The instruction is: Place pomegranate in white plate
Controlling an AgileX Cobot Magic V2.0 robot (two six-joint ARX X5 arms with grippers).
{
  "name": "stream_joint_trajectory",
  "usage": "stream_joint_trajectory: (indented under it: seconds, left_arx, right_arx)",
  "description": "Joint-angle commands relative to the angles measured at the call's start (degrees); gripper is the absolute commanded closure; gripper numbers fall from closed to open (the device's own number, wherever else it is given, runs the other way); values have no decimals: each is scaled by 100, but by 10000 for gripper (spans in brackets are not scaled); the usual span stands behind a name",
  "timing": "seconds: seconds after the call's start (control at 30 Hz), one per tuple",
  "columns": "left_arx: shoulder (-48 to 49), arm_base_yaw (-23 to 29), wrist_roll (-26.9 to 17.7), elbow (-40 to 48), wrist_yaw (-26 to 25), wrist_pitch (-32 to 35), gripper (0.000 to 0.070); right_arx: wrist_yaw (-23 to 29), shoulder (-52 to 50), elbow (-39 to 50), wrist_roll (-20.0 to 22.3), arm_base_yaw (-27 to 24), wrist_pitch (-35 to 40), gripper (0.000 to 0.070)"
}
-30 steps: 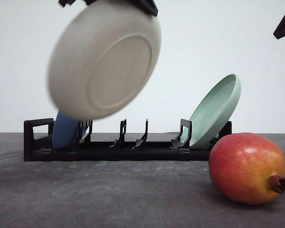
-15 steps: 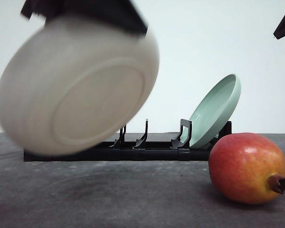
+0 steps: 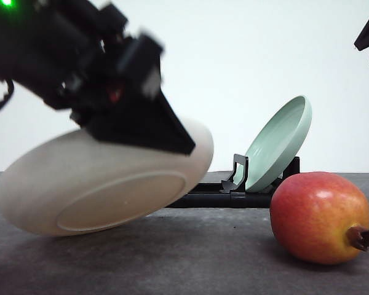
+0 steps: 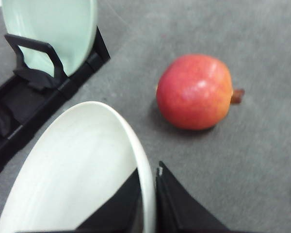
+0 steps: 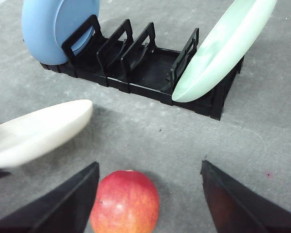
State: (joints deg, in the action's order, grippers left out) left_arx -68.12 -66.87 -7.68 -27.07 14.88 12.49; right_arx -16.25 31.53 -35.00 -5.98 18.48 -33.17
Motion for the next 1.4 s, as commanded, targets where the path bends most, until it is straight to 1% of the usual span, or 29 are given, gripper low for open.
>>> stream_joint_trajectory:
  seconds: [0.0,0.1,0.3,0.73,0.77,0.8,0.83,0.9,0.93,1.0,1.07,1.17,1.37]
  left_arx:
    - [-175,-70,-273,-39,16,120,690]
    - [-420,-70,-376,-39,98,158,690]
    - [-812,-68,-382,-39,334,257,680]
    - [-1451,-66,-380,-39,330,255,662]
    - [-1456,-63,-359,-39,332,256,628]
    - [-1458,-64,-337,-39,330,259,569]
    - [-1458,-66,-319,-39,332,273,492]
    - [-1457,-66,-318,-42,332,326,375]
    - [-1455,-66,-312,-44,332,349,343]
    - [-1444,-66,-191,-77,332,334,333]
    - [-1381,-66,81,-150,327,181,333]
    - [-1171,-47,459,-364,209,-384,333]
    - [-490,154,783,-811,-756,-1764,334]
  right_arx:
    - [20,22,-68,0,30,52,276]
    - [20,22,-68,0,31,53,276]
    - [20,22,-68,0,30,57,276]
    - [22,22,-68,0,31,61,276]
    - [22,22,-68,0,31,61,276]
    - [22,22,-68,0,31,61,276]
    - [22,22,-68,0,31,61,276]
    - [22,22,-68,0,30,61,276]
    - [22,22,-68,0,28,61,276]
    - [22,22,-68,0,31,59,276]
    - [22,20,-68,0,31,59,276]
    - [20,20,-68,0,31,57,276]
    - [22,20,-68,2,28,57,276]
